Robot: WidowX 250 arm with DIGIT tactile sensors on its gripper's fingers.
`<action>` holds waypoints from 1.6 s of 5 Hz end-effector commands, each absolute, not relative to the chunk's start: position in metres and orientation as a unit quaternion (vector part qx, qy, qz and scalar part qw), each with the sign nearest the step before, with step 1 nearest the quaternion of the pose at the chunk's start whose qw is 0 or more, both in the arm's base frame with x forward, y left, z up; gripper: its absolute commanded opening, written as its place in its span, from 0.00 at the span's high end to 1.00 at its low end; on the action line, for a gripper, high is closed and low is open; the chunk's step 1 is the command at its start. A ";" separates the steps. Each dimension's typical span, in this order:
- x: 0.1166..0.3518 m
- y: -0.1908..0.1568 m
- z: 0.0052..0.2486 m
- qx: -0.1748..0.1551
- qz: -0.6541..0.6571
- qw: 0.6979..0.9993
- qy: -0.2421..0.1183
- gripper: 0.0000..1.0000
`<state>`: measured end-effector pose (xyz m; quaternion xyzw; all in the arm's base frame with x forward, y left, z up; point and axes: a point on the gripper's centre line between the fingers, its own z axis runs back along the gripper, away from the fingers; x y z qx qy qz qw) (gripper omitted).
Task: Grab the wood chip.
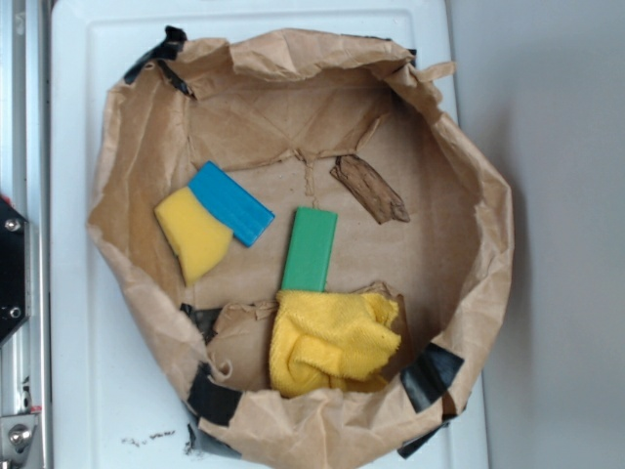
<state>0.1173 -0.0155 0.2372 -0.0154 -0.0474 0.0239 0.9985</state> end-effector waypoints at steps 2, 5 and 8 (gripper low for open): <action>0.105 -0.019 0.232 -0.026 -0.017 0.998 -0.055 0.00; 0.105 -0.019 0.232 -0.026 -0.017 0.998 -0.055 0.00; 0.129 -0.030 0.220 -0.064 -0.092 0.993 -0.024 0.00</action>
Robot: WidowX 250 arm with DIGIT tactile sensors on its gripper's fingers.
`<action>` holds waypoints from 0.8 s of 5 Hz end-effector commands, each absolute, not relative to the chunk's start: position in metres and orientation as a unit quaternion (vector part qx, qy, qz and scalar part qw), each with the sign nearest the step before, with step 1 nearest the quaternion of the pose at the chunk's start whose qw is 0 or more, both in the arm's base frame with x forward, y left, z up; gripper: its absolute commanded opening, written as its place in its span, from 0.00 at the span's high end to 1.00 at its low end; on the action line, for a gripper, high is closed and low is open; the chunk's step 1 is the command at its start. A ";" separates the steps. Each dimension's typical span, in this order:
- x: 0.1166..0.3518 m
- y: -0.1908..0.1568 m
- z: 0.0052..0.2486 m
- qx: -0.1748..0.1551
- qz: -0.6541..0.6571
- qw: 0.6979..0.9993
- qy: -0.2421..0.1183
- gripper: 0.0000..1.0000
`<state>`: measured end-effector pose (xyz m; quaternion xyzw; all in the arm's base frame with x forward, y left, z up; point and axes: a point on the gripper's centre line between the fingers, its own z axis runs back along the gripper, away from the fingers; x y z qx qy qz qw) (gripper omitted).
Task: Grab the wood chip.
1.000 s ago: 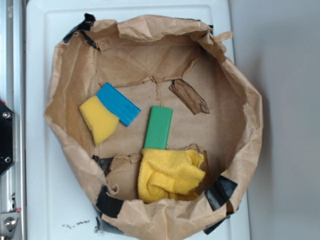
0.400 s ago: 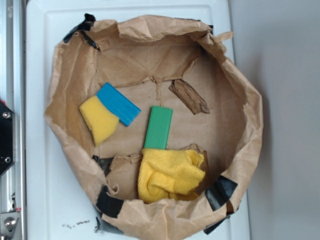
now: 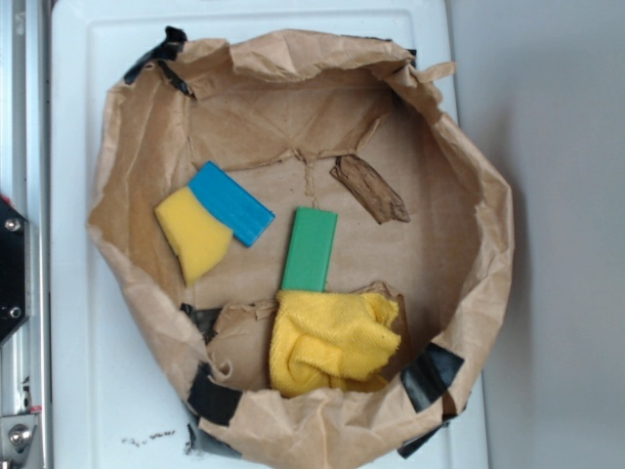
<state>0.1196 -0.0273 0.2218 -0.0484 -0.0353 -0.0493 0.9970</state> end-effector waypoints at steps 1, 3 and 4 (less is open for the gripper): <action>0.161 -0.028 0.201 -0.076 -0.152 0.985 -0.021 0.00; 0.263 -0.023 0.164 -0.064 -0.210 0.974 -0.054 0.00; 0.263 -0.023 0.164 -0.064 -0.210 0.974 -0.054 0.00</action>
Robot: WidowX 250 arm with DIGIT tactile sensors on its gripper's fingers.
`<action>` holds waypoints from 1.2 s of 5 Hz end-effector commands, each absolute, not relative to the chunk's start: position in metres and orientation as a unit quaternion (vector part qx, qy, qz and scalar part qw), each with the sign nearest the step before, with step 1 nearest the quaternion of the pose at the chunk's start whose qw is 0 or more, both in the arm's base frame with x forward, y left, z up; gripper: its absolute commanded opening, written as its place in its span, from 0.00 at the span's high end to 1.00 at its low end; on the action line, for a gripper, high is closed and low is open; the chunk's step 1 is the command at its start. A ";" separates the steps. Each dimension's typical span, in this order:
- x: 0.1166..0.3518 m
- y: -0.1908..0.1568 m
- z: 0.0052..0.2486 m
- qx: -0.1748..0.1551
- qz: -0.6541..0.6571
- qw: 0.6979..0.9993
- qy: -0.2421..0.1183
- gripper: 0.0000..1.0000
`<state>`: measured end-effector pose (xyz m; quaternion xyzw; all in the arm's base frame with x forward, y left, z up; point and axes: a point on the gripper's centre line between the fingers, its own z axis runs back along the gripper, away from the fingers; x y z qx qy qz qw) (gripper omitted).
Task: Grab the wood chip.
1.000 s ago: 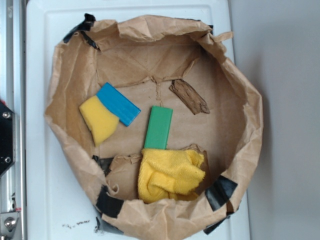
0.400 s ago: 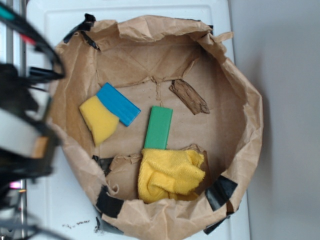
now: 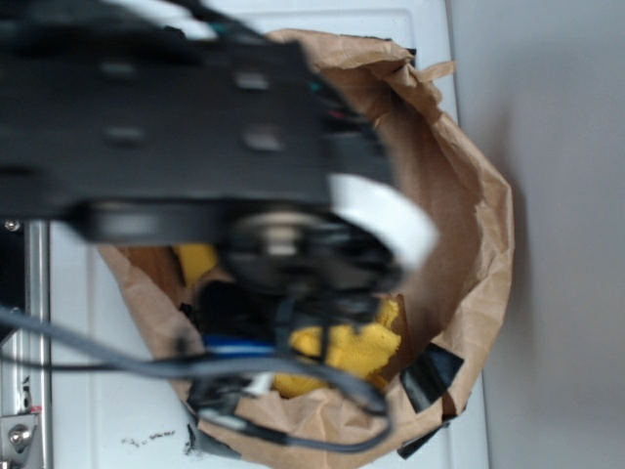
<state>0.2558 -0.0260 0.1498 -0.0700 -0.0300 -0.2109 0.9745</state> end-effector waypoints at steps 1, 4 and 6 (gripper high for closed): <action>0.263 -0.023 0.164 -0.064 -0.210 0.974 -0.054 0.00; 0.268 -0.002 0.146 -0.077 -0.237 0.967 -0.047 0.00; 0.267 0.035 0.134 -0.086 -0.278 0.955 -0.052 0.00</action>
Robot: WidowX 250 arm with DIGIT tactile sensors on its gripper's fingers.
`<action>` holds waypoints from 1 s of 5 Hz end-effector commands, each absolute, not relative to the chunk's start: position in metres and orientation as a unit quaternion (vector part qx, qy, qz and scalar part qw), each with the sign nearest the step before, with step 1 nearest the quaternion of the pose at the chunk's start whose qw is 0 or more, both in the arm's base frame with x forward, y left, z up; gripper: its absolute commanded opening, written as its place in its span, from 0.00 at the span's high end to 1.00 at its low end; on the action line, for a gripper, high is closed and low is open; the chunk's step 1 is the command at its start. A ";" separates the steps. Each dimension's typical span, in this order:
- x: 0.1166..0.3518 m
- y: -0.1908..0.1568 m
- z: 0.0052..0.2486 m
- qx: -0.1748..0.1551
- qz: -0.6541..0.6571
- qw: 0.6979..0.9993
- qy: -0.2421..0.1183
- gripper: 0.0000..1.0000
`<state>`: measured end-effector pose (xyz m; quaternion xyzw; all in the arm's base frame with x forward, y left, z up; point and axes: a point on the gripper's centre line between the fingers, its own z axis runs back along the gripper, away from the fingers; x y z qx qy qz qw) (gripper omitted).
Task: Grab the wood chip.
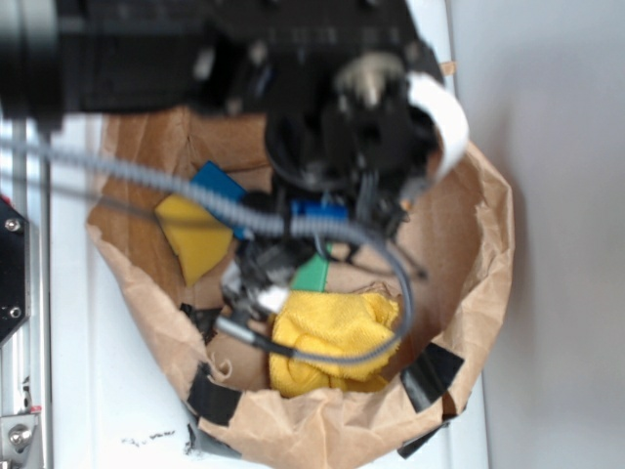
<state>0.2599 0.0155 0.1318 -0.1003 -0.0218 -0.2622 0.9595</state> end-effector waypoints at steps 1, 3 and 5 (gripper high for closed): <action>0.279 0.036 0.112 -0.069 -0.288 0.952 -0.079 0.00; 0.313 0.028 0.083 -0.053 -0.289 0.949 -0.116 0.00; 0.326 0.034 0.071 -0.054 -0.284 0.950 -0.121 0.00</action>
